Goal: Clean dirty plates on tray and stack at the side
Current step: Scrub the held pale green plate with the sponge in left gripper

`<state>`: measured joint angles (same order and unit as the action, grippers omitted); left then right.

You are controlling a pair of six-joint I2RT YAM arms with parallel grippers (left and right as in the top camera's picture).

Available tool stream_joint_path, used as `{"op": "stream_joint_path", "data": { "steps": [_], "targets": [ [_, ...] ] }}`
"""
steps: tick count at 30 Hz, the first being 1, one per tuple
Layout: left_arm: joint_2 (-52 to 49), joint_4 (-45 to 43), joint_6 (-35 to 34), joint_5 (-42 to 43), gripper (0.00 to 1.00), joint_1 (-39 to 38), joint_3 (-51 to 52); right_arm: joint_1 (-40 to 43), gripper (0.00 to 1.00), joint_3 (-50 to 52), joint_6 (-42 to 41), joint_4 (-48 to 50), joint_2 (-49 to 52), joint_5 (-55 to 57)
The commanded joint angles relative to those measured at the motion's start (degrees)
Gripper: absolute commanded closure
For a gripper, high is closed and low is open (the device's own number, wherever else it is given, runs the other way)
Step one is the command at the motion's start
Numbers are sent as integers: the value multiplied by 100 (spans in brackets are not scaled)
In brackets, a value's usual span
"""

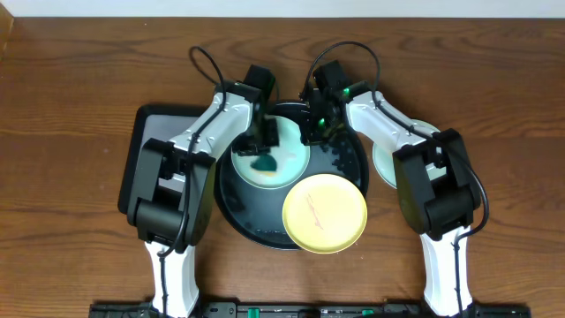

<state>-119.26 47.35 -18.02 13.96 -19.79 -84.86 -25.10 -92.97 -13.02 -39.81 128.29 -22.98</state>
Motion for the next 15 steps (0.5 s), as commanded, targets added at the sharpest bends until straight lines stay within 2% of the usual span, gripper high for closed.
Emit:
{"op": "stream_joint_path", "data": {
  "steps": [1, 3, 4, 7, 9, 11, 15],
  "targets": [
    [-160, -170, 1587, 1550, 92, -177, 105, -9, 99, -7, -24, -66, 229, 219],
    [-162, -461, 1569, 1434, 92, -164, 105, -9, 99, -7, -24, -68, 229, 219],
    [-160, -713, 1311, 1143, 93, -138, 105, -9, 99, -7, -24, -66, 229, 219],
    [-162, -1137, -260, -472, 93, -61, 105, -9, 99, -2, -22, -66, 229, 221],
    [-160, -1025, -1388, -1563, 92, 2, 105, -9, 99, -2, -22, -68, 229, 221],
    [-160, -719, -2094, -2177, 93, 85, 98, -9, 99, 0, -22, -72, 229, 229],
    [-160, -79, -2341, -2435, 93, 168, 98, -9, 99, 0, -24, -66, 232, 240]
  ]
}}
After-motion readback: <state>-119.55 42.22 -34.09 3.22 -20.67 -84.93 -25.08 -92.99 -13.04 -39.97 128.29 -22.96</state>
